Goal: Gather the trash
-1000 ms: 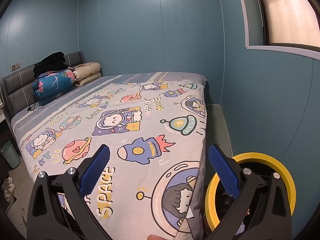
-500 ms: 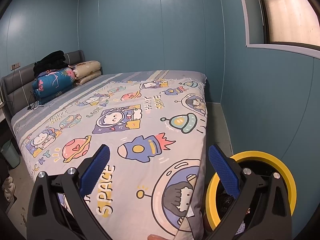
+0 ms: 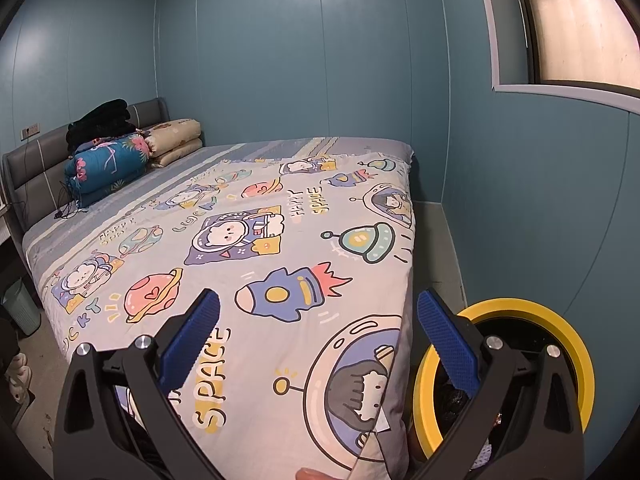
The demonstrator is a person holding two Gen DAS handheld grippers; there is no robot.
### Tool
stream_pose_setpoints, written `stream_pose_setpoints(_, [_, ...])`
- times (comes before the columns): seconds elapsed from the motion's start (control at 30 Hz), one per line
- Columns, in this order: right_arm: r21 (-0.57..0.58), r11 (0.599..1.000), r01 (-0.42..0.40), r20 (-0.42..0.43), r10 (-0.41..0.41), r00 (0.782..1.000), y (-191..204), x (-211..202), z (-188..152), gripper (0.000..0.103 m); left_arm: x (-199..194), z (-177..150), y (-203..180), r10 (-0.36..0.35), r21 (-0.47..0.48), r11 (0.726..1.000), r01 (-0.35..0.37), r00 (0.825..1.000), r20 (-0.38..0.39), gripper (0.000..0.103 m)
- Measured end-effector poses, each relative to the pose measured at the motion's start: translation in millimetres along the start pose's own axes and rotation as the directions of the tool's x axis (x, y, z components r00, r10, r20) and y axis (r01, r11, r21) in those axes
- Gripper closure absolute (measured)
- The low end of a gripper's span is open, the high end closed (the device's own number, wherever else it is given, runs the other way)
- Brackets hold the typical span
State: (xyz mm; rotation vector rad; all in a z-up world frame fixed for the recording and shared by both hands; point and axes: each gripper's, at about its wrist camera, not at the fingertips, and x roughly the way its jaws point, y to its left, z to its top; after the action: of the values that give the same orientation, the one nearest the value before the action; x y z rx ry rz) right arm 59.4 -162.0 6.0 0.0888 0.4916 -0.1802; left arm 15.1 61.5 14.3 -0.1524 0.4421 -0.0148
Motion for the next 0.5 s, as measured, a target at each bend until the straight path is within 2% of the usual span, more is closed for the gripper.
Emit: stream_pose_setpoints(0.5, [0.002, 1.000, 0.000, -0.003, 0.000, 1.000, -0.4, 0.0, -0.5, 0.008, -0.2, -1.3, -0.5, 0.000, -0.002, 1.000, 0.000, 1.000, -0.005, 0.008])
